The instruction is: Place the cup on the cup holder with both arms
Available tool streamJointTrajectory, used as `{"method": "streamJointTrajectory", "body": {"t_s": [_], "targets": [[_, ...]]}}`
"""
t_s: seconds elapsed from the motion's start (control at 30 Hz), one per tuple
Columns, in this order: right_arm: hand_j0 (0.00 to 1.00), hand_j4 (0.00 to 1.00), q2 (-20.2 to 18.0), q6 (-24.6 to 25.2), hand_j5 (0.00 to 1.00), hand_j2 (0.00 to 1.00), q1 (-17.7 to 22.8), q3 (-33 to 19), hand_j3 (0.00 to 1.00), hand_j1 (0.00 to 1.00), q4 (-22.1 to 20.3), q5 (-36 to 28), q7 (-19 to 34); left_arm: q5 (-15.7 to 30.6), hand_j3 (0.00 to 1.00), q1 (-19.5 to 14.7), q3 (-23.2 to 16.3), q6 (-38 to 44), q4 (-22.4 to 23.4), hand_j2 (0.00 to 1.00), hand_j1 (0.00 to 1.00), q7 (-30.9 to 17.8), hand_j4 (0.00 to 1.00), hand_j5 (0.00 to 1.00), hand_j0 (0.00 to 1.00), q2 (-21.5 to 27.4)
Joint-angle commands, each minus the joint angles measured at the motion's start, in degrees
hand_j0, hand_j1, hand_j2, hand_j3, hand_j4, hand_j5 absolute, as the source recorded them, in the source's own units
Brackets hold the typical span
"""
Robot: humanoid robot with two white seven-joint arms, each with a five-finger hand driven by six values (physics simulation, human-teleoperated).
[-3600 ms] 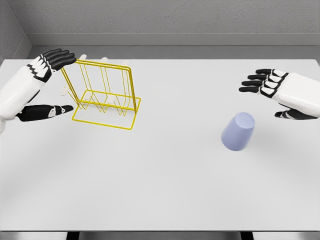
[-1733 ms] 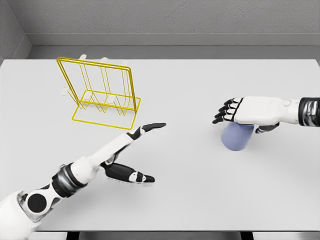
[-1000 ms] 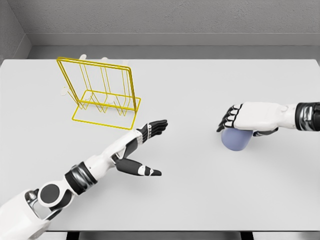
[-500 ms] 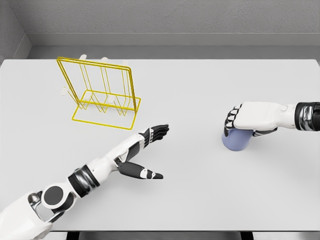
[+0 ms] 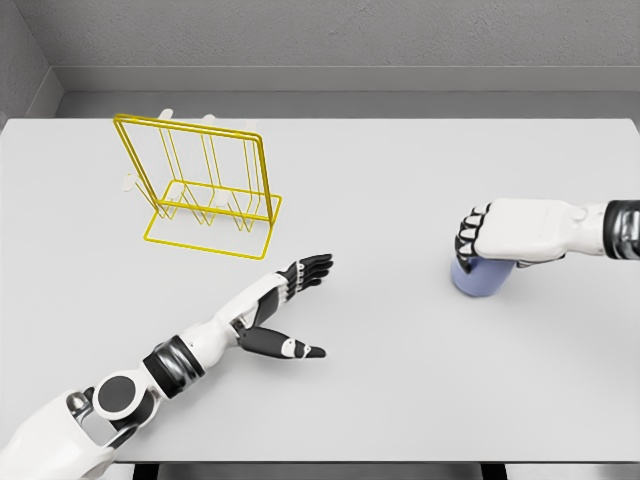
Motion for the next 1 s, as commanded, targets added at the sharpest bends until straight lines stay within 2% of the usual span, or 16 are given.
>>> {"method": "streamJointTrajectory", "body": {"t_s": [0.0,0.47,0.67,0.97], "targets": [[0.46,0.46,-1.2,0.2,0.46,0.46,0.0,-0.1,0.46,0.46,-2.0,-0.5,0.0,0.2,1.00,-0.1,0.1,0.0,0.3,1.00,1.00,0.0,1.00,1.00,1.00,0.0],[0.46,0.46,2.5,0.2,0.46,0.46,-1.1,-0.2,0.46,0.46,-2.2,-2.3,0.0,0.2,1.00,0.0,1.3,0.0,0.7,1.00,1.00,0.0,1.00,1.00,1.00,-0.4],[0.46,0.46,7.2,0.2,0.46,0.46,-1.2,-0.2,0.46,0.46,-2.2,-3.1,0.0,0.5,1.00,0.1,2.3,0.1,0.8,1.00,1.00,0.6,1.00,1.00,1.00,-1.0],[0.46,0.46,11.0,0.2,0.46,0.46,-1.1,0.4,0.46,0.46,-2.2,-4.0,0.0,0.5,1.00,0.7,2.4,0.1,0.8,1.00,1.00,1.4,1.00,1.00,1.00,-1.1]]}}
